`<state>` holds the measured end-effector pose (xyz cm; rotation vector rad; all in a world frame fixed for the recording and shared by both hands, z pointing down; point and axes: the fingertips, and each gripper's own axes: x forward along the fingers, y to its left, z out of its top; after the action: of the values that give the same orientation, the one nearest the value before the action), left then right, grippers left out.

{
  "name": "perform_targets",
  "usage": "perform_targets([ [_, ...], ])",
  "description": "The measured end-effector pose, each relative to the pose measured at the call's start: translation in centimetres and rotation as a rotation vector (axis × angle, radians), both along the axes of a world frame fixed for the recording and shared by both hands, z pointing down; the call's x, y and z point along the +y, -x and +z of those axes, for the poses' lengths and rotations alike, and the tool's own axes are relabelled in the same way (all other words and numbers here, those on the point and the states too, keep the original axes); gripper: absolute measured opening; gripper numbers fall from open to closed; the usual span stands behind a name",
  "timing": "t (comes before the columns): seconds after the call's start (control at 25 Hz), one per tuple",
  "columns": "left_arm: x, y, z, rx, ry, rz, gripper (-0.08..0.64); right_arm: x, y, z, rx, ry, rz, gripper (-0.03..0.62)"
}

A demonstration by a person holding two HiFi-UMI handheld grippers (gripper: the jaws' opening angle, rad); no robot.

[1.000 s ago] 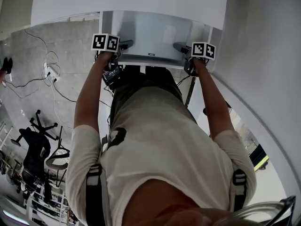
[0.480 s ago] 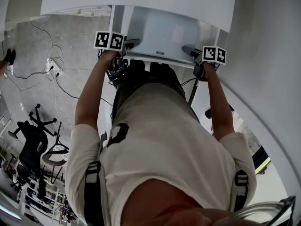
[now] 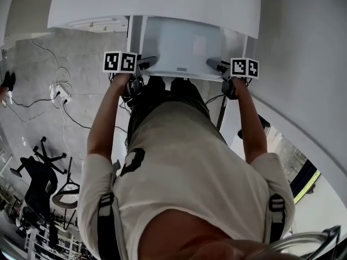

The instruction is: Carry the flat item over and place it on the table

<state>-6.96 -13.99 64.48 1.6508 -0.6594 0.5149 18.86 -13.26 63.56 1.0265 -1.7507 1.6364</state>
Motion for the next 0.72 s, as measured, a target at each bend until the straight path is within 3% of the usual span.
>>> perform_targets([
  [0.44, 0.7, 1.4, -2.9, 0.030, -0.008, 0.006, 0.301, 0.9, 1.4, -4.1, -0.008, -0.067, 0.013, 0.325],
  [0.72, 2.2, 1.0, -6.3, 0.003, -0.089, -0.034, 0.301, 2.3, 0.8, -6.5, -0.078, -0.142, 0.007, 0.321],
])
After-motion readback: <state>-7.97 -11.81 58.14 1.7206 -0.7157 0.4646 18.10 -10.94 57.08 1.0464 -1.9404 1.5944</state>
